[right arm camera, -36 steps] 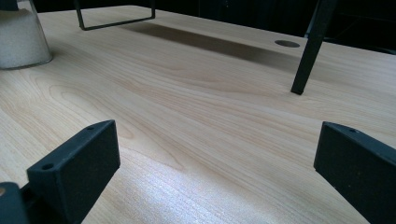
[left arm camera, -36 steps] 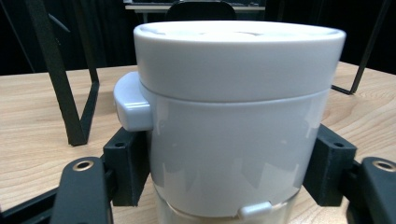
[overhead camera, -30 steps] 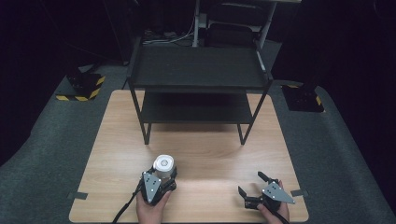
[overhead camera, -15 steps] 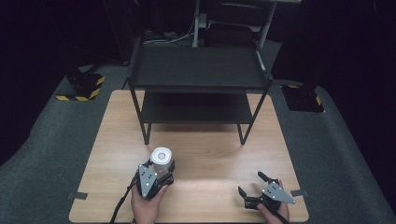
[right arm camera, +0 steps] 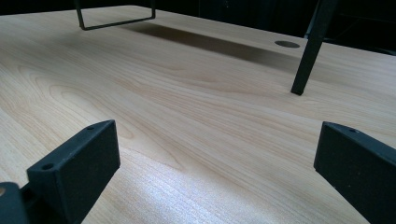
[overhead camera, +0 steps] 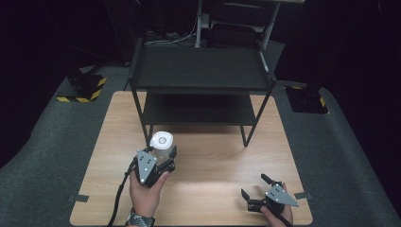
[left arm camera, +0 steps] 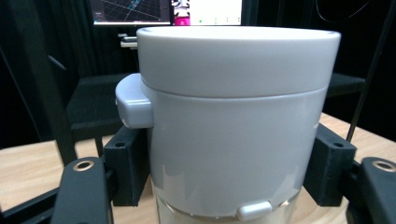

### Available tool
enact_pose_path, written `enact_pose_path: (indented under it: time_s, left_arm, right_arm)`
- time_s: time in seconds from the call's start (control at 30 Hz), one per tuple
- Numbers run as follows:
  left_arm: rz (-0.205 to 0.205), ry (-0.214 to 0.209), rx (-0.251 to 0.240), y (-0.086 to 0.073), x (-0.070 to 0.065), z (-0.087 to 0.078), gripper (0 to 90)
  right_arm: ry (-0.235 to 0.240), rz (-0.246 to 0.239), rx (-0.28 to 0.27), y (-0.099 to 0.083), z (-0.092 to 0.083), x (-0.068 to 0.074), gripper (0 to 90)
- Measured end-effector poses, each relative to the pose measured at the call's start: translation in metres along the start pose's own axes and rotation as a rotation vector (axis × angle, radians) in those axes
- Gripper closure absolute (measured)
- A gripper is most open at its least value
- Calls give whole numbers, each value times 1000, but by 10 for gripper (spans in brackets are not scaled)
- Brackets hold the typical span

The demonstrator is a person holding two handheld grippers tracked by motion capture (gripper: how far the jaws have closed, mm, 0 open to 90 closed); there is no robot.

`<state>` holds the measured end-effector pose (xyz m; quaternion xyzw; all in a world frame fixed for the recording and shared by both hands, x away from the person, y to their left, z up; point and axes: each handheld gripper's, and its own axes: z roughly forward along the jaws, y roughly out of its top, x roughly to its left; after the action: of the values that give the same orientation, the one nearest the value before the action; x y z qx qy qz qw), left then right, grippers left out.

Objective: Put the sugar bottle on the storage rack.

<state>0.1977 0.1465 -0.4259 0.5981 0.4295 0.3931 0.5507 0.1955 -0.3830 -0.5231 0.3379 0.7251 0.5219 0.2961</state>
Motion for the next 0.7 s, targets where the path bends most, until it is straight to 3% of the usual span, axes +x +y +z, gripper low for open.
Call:
enact_pose_path:
  time_s: [0.37, 0.7]
  left_arm:
    - [-1, 1, -22, 39, -2, 31, 297]
    - [-7, 11, -30, 62, 0, 62, 297]
  right_arm:
    - [3, 2, -4, -1, 0, -1, 1]
    - [4, 1, -7, -1, -1, -1, 1]
